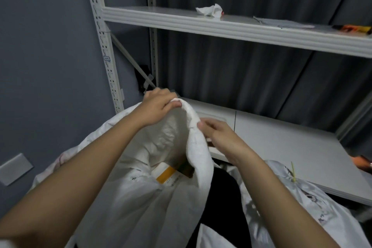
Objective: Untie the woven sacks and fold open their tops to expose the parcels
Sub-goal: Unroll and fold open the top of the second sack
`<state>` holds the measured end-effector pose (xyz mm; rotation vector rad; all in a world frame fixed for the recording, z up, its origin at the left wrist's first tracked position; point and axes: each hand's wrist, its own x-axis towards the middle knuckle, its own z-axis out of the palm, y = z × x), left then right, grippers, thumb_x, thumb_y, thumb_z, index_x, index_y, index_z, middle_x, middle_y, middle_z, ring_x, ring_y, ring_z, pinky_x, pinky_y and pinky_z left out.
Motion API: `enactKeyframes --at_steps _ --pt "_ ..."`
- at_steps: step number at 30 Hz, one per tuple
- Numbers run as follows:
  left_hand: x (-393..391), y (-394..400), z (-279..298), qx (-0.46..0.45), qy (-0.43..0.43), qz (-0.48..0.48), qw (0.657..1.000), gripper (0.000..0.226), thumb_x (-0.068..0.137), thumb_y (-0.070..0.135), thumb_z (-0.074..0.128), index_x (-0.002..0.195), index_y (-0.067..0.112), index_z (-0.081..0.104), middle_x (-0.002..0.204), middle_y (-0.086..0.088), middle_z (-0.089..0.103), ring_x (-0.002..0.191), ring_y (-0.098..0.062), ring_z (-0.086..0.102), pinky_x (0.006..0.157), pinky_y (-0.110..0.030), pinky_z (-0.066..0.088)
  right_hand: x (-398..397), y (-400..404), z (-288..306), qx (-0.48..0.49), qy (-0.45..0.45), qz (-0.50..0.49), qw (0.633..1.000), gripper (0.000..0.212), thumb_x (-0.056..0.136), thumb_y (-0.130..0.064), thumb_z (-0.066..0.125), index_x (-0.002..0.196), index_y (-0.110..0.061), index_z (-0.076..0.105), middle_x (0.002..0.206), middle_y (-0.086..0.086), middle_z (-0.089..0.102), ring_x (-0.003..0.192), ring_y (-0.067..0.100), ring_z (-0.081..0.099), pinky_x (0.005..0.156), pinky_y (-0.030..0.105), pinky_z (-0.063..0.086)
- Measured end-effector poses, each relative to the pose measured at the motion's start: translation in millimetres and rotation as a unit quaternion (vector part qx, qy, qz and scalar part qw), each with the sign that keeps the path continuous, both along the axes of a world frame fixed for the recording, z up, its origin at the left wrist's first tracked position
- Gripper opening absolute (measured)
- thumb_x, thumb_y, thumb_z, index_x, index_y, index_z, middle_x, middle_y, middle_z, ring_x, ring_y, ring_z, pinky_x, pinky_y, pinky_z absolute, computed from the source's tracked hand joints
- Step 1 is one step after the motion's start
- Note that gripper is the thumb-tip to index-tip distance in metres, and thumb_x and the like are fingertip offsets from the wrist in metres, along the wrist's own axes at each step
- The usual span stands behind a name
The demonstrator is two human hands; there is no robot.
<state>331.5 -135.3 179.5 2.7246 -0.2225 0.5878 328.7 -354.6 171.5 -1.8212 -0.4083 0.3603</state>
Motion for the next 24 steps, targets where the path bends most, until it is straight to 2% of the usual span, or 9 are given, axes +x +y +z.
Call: enactKeyframes --at_steps 4,7,10,13,16,18,21,23,24 --pt "19 -21 8 0.015 -0.031 0.109 0.993 0.029 0.096 0.042 0.045 0.111 0.022 0.06 0.116 -0.001 0.05 0.112 -0.024 0.04 0.093 -0.034 0.026 9 10 3 0.145 0.127 -0.034 0.981 0.016 0.092 -0.012 0.06 0.103 -0.004 0.068 0.095 0.013 0.069 0.085 0.022 0.064 0.08 0.031 0.053" --pt "9 -36 21 -0.169 -0.072 0.152 0.971 0.031 0.093 0.041 0.052 0.099 0.011 0.058 0.099 -0.003 0.056 0.096 -0.022 0.052 0.081 -0.034 0.042 31 27 15 0.303 0.197 -0.06 0.93 0.028 0.087 -0.008 0.066 0.115 -0.002 0.062 0.097 0.013 0.07 0.084 0.02 0.068 0.084 0.031 0.055" --pt "-7 -45 31 -0.345 0.107 0.072 0.93 0.042 0.088 0.043 0.061 0.083 0.001 0.061 0.073 -0.004 0.054 0.066 -0.016 0.053 0.064 -0.03 0.044 50 46 27 0.364 0.198 -0.102 0.904 0.042 0.084 -0.004 0.07 0.121 -0.009 0.052 0.107 0.015 0.065 0.086 0.02 0.068 0.077 0.031 0.059" --pt "-1 -40 31 -0.342 0.121 0.093 0.927 0.022 0.083 0.022 0.064 0.071 0.009 0.051 0.062 -0.005 0.039 0.056 -0.018 0.039 0.055 -0.029 0.032 54 54 31 0.299 0.105 -0.12 0.941 0.034 0.085 -0.006 0.07 0.115 -0.011 0.056 0.101 0.007 0.065 0.089 0.018 0.068 0.073 0.025 0.057" --pt "15 -36 32 -0.303 0.068 0.14 0.94 0.033 0.078 0.017 0.063 0.058 0.015 0.037 0.056 -0.001 0.031 0.054 -0.018 0.032 0.056 -0.031 0.026 35 48 15 0.096 -0.154 -0.146 0.973 0.006 0.086 -0.022 0.069 0.091 -0.017 0.069 0.08 -0.006 0.068 0.076 0.007 0.062 0.07 0.022 0.05" --pt "24 -42 35 -0.311 0.073 0.135 0.938 0.041 0.08 0.019 0.063 0.053 0.018 0.033 0.053 0.002 0.03 0.051 -0.015 0.031 0.056 -0.03 0.027 23 49 1 0.04 -0.211 -0.119 0.969 0.014 0.086 -0.03 0.069 0.079 -0.018 0.07 0.069 -0.004 0.066 0.066 0.008 0.058 0.065 0.025 0.046" --pt "26 -55 46 -0.467 0.167 0.093 0.863 0.026 0.094 0.023 0.05 0.072 0.011 0.059 0.07 -0.007 0.057 0.063 -0.018 0.054 0.062 -0.029 0.043 25 57 -9 0.052 -0.177 -0.135 0.973 0.024 0.082 -0.033 0.071 0.068 -0.015 0.065 0.057 0.0 0.058 0.056 0.01 0.052 0.059 0.03 0.043" --pt "16 -53 53 -0.562 0.208 0.029 0.8 0.024 0.099 0.021 0.045 0.097 0.006 0.064 0.088 -0.01 0.066 0.08 -0.019 0.063 0.073 -0.025 0.051 29 63 -6 0.116 -0.071 -0.154 0.979 0.008 0.078 -0.026 0.075 0.076 -0.02 0.07 0.07 0.001 0.07 0.072 0.015 0.066 0.071 0.035 0.054" --pt "9 -49 55 -0.573 0.206 0.009 0.793 0.025 0.099 0.022 0.045 0.102 0.006 0.064 0.094 -0.008 0.068 0.085 -0.017 0.065 0.077 -0.022 0.051 32 67 -5 0.155 -0.004 -0.156 0.975 0.006 0.078 -0.018 0.075 0.083 -0.018 0.073 0.079 0.004 0.073 0.08 0.019 0.069 0.078 0.036 0.057"
